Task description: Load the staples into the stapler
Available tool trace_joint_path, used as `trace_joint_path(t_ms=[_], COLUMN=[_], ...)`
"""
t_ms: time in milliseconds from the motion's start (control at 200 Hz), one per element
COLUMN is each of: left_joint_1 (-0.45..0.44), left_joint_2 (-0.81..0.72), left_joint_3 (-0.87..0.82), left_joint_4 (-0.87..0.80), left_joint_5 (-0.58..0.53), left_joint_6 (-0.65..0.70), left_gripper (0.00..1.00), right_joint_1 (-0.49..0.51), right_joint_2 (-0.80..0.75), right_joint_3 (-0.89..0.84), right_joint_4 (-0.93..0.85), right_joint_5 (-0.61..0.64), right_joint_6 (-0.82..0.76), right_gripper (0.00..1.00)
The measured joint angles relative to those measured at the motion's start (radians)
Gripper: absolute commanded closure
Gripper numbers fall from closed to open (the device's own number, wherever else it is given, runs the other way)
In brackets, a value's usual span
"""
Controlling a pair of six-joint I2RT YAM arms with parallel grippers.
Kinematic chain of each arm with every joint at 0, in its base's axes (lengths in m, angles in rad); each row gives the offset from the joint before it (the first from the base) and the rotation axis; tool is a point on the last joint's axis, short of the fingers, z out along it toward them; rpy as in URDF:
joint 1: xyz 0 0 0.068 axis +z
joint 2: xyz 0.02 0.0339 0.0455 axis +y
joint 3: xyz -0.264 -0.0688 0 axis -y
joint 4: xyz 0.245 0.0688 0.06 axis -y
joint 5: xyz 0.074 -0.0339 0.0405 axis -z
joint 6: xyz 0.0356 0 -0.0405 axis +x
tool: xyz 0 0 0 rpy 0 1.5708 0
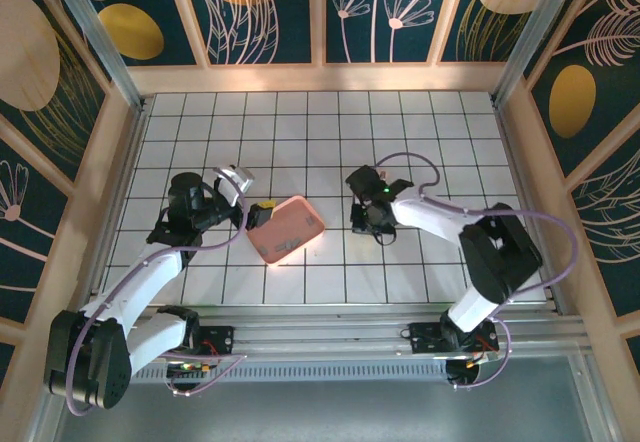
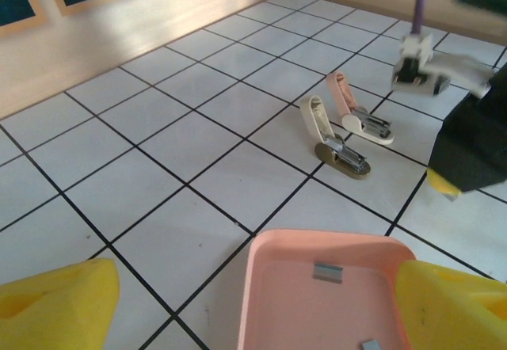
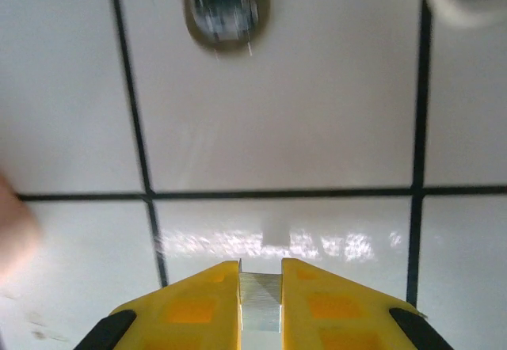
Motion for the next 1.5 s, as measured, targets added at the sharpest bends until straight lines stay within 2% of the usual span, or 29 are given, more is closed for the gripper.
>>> trace_joint_path(t_ms=[170,375,545,1026,1496], left_joint_1=[0.000,0.000,0.000,0.000,0.000], left_joint_2=[0.000,0.076,0.168,0.221,0.222], left_joint_3=[-0.001,0.068,0.095,0.067,0.067], left_joint_4=[0.048,0.072,0.167,0.244,0.245], left_joint_5=[-0.021,-0.048,-0.085,-0.151,-0.152], left_joint_6=[-0.031,-0.033,-0.049,-0.066,-0.066], left_gripper=[0.10,0.09,0.09,0.08,0.08], right_joint_1=[-0.055,-0.112,-0.116,-0.083,-0.071], right_joint_2=[-0.085,-0.077,-0.028,0.117,0.134], right_joint_3=[-0.047,-0.051,-0.051,0.011,0.031], right_joint_4=[0.169,0.297,0.354,0.370,0.370], right_joint_5=[0.050,0.065,0.077,0.114,0.123], right_joint_6=[-0.019,-0.072,-0.098,-0.125,-0.127], right_gripper=[0.82,0.82,0.83,0.83,0.83])
